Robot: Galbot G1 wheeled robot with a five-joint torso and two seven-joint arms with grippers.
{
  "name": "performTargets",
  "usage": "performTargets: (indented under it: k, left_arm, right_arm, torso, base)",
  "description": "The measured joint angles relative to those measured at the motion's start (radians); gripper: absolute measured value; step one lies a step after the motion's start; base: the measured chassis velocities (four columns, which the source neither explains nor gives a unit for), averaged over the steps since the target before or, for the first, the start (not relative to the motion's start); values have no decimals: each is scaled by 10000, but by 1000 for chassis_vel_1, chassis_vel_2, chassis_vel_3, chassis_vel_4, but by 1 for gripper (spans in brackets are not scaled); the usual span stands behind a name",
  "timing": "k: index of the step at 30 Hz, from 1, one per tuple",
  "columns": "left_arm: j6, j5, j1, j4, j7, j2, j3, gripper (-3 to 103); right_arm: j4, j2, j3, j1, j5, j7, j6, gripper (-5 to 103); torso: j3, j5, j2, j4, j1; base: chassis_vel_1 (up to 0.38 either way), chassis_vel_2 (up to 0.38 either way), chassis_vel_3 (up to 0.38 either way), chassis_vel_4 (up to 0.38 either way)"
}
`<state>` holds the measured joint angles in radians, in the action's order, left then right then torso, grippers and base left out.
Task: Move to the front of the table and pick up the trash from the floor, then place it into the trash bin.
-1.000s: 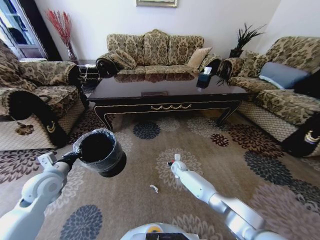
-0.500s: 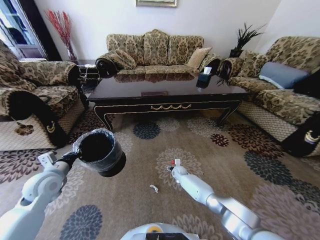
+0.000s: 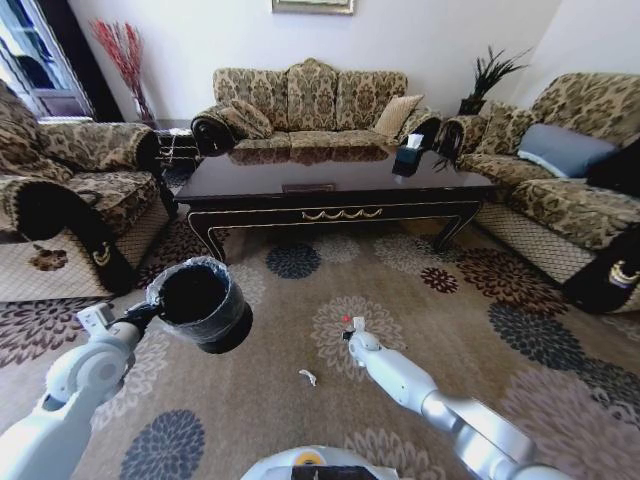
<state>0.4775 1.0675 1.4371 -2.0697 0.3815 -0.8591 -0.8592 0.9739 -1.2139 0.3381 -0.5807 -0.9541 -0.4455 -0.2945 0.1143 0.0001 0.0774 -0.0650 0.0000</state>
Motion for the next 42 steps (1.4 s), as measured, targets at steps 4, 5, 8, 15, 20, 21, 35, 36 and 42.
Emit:
performTargets:
  k: [4,5,8,15,20,21,35,36,42]
  left_arm:
    - [-13,5,47,-38,0,-5,-34,4]
    - [-16,5,57,-60,0,-20,-35,4]
    - [-23,6,67,-150,-7,-116,2,4]
    - [-24,1,67,-240,-8,-230,85,4]
    - [-12,-9,97,-295,11,-412,259,4]
    - [3,-11,85,-294,27,-473,294,4]
    - [48,112,-140,-210,70,-554,322,4]
    - [48,115,-149,-199,70,-554,315,4]
    - [52,160,-289,-110,79,-494,258,4]
  right_arm:
    - [1392,708,-46,54,-187,48,422,27]
    - [1804,951,-43,100,-205,179,635,27]
    - [3498,1813,46,418,-428,1395,1765,27]
    - [4947,2349,585,1594,-1477,2831,3999,27]
    - [5713,2104,1221,3049,-3204,3089,4830,27]
    - [5821,1932,1411,3372,-3419,3189,5042,27]
    - [5679,-1107,3745,5449,-3551,3585,5917,27]
    - [5608,-1220,3826,5456,-3538,3585,5936,27]
    - [5049,-1919,4434,5444,-3342,3687,6053,27]
  torso:
    - [0,1,0,1,0]
    - [0,1,0,1,0]
    - [-1,0,0,-3,0]
    - [0,-1,0,0,0]
    - [-1,-4,0,2,0]
    - [-1,-4,0,1,0]
    - [0,-5,0,2,0]
    - [0,-5,0,1,0]
    - [0,-6,-1,3,0]
  base:
    - [0,0,0,0]
    - [0,0,0,0]
    - [0,0,0,0]
    - [0,0,0,0]
    - [0,0,0,0]
    - [0,0,0,0]
    - [0,0,0,0]
    - [0,0,0,0]
    - [0,0,0,0]
